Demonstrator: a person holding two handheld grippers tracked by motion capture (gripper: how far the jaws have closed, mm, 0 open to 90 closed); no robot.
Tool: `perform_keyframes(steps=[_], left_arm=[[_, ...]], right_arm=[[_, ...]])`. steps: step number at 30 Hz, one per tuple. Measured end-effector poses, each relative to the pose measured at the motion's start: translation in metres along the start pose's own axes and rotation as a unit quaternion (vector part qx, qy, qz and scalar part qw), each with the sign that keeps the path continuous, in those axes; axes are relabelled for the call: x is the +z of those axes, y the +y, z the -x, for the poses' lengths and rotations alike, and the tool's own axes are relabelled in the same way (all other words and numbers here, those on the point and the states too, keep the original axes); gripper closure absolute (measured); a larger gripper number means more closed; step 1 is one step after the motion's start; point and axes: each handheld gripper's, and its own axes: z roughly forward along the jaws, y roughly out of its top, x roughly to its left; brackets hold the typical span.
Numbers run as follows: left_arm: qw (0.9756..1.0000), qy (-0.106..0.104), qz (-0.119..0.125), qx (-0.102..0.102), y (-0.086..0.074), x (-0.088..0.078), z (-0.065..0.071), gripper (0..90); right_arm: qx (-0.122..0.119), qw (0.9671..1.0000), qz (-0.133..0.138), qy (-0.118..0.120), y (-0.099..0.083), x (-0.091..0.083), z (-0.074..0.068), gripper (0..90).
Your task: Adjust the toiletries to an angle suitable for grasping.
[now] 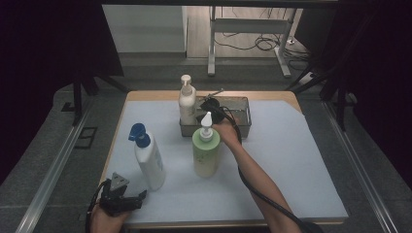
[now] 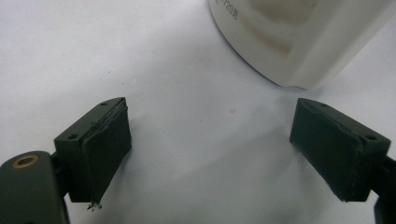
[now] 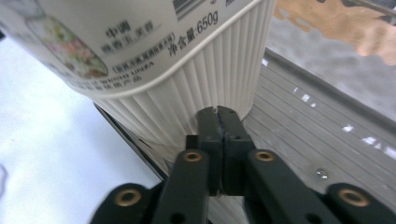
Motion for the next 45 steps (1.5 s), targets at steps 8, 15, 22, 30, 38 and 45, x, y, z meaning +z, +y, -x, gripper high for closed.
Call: perform_keyframes(steps=[8, 15, 22, 30, 38, 45], left_arm=[[1.0000, 0.000, 0.000, 0.000, 0.000, 0.000, 0.000, 12.1], [1.0000, 0.000, 0.000, 0.000, 0.000, 0.000, 0.000, 12.0], [1.0000, -0.001, 0.000, -0.001, 0.000, 0.000, 0.000, 12.0], [1.0000, 0.000, 0.000, -0.001, 0.000, 0.000, 0.000, 12.0], [1.0000, 0.000, 0.000, -0.001, 0.000, 0.000, 0.000, 12.0], [1.0000, 0.000, 0.000, -0.001, 0.000, 0.000, 0.000, 12.0]], right_arm=[[0.011, 0.9996, 0.026, 0.004, -0.011, -0.019, 0.016, 59.9], [0.003, 0.9984, 0.053, 0.018, -0.019, -0.040, 0.023, 46.0], [-0.020, 0.9973, 0.067, 0.022, -0.026, -0.060, 0.023, 38.1], [-0.038, 0.9957, 0.083, 0.015, -0.035, -0.078, 0.020, 26.2], [-0.043, 0.9950, 0.090, 0.012, -0.047, -0.092, 0.020, 15.8], [-0.055, 0.9938, 0.096, 0.009, -0.061, -0.106, 0.020, 5.7]])
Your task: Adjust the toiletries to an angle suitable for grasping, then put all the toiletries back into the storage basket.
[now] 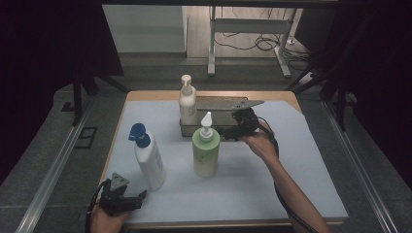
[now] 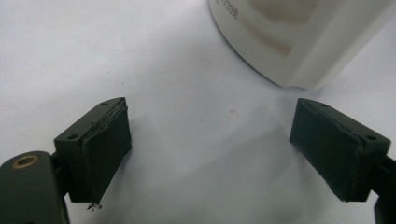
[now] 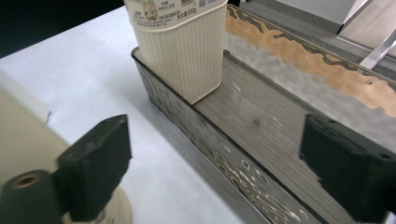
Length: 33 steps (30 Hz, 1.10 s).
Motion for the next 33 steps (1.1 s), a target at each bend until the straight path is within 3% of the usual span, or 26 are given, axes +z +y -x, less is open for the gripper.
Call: perform_keyframes(steps=[8, 20, 33], left_arm=[[1.0000, 0.001, 0.000, 0.001, 0.000, 0.000, 0.000, 12.1], [1.0000, 0.001, 0.000, 0.001, 0.000, 0.000, 0.000, 12.0], [1.0000, 0.001, 0.000, 0.001, 0.000, 0.000, 0.000, 12.1]], right_arm=[[-0.027, 0.9996, -0.003, -0.003, -0.011, -0.018, -0.003, 0.0], [0.002, 0.9998, 0.012, 0.018, -0.033, -0.045, -0.009, 0.0], [-0.027, 0.9990, 0.012, 0.034, -0.054, -0.063, -0.029, 0.0]])
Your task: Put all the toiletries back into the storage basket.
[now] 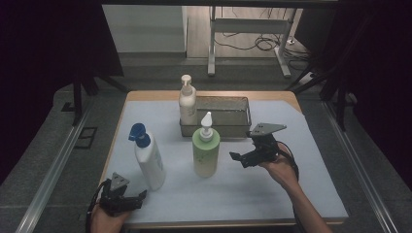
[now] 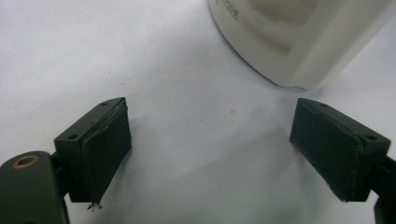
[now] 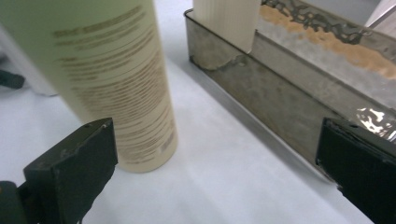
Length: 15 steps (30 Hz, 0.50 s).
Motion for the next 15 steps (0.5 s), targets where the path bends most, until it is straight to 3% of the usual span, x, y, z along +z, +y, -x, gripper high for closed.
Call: perform_keyframes(steps=[15], left_arm=[[1.0000, 0.000, 0.000, 0.000, 0.000, 0.000, 0.000, 12.1]], right_arm=[[0.001, 0.9986, -0.018, 0.050, 0.000, 0.005, -0.031, 0.0]])
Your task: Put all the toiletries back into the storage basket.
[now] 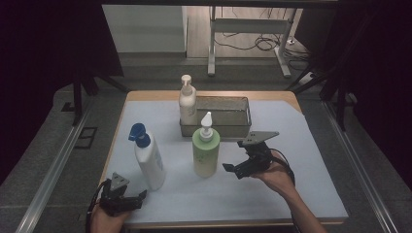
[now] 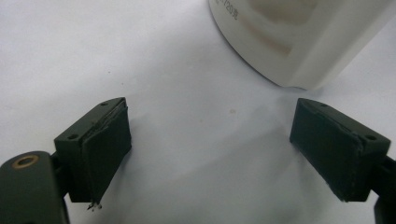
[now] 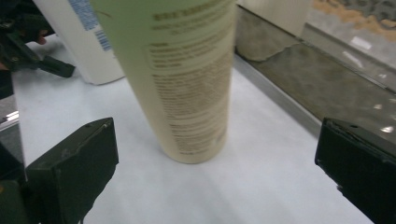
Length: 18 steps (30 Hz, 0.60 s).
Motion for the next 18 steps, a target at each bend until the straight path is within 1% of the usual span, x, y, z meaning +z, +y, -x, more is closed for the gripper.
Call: perform_keyframes(steps=[3, 8, 12, 18], left_arm=[[1.0000, 0.000, 0.000, -0.001, 0.000, 0.000, 0.000, 12.1], [1.0000, 0.000, 0.000, 0.000, 0.000, 0.000, 0.000, 12.1], [1.0000, 0.000, 0.000, 0.000, 0.000, 0.000, 0.000, 12.1], [1.0000, 0.000, 0.000, 0.000, 0.000, 0.000, 0.000, 12.1]], right_arm=[[-0.003, 0.9999, -0.005, 0.013, 0.004, 0.004, -0.006, 0.0], [-0.004, 0.9998, -0.005, 0.021, 0.011, 0.012, -0.011, 0.0], [-0.003, 0.9998, 0.001, 0.020, 0.017, 0.018, -0.010, 0.0], [-0.013, 0.9998, 0.003, 0.016, 0.025, 0.030, -0.015, 0.0]])
